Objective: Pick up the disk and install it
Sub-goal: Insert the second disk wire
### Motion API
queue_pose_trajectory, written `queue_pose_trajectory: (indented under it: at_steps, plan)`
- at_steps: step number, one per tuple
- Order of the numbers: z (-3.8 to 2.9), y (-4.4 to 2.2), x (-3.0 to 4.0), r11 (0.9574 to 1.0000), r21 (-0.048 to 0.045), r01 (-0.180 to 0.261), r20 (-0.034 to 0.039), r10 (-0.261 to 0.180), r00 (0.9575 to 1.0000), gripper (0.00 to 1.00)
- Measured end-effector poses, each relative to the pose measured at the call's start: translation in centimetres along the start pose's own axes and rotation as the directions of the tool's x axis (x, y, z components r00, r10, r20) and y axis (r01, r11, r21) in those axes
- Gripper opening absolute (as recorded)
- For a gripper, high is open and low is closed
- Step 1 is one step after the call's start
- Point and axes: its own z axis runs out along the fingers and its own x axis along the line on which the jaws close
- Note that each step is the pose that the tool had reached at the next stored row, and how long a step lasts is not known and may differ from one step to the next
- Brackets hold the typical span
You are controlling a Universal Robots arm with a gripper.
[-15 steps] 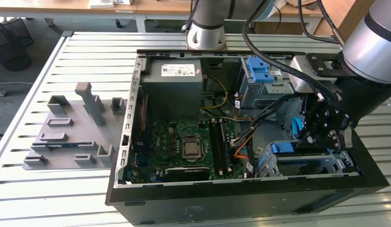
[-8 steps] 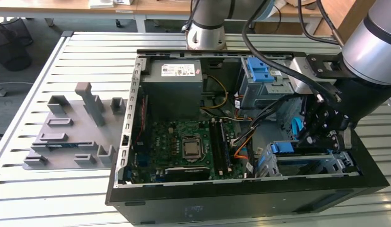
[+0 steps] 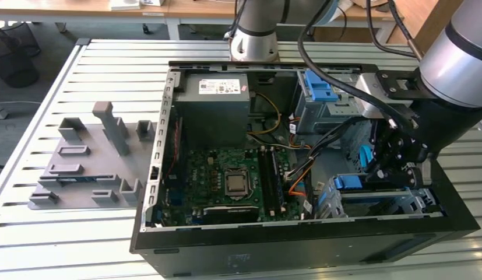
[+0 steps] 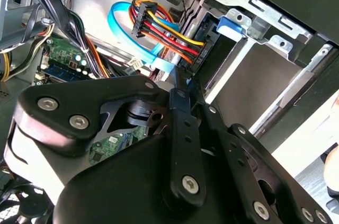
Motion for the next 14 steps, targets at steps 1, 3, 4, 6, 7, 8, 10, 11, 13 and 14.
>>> queue_pose_trajectory:
  at_steps: [1,3,4,6,7,8,10,11,13,14]
  plan:
    - [0.01,0.0,0.0,1.0,0.0,0.0,0.0001,0.0,1.0,0.17]
    - [0.04,0.0,0.0,1.0,0.0,0.0,0.0006,0.0,1.0,0.17]
    - [0.04,0.0,0.0,1.0,0.0,0.0,0.0005,0.0,1.0,0.17]
    - [0.04,0.0,0.0,1.0,0.0,0.0,0.0006,0.0,1.0,0.17]
    - [0.04,0.0,0.0,1.0,0.0001,0.0,0.0008,0.0,1.0,0.17]
    - [0.05,0.0,0.0,1.0,0.0001,0.0,0.001,0.0,1.0,0.18]
    - [0.01,0.0,0.0,1.0,0.0,0.0,0.001,0.0,1.0,0.24]
    - [-0.07,0.0,0.0,1.0,0.0,0.0,0.0008,0.0,1.0,0.24]
    - [-0.36,0.0,-0.01,1.0,0.0,0.0,0.0009,0.0,1.0,0.24]
    - [-0.51,0.0,-0.01,1.0,0.0,0.0,0.0008,0.0,1.0,0.24]
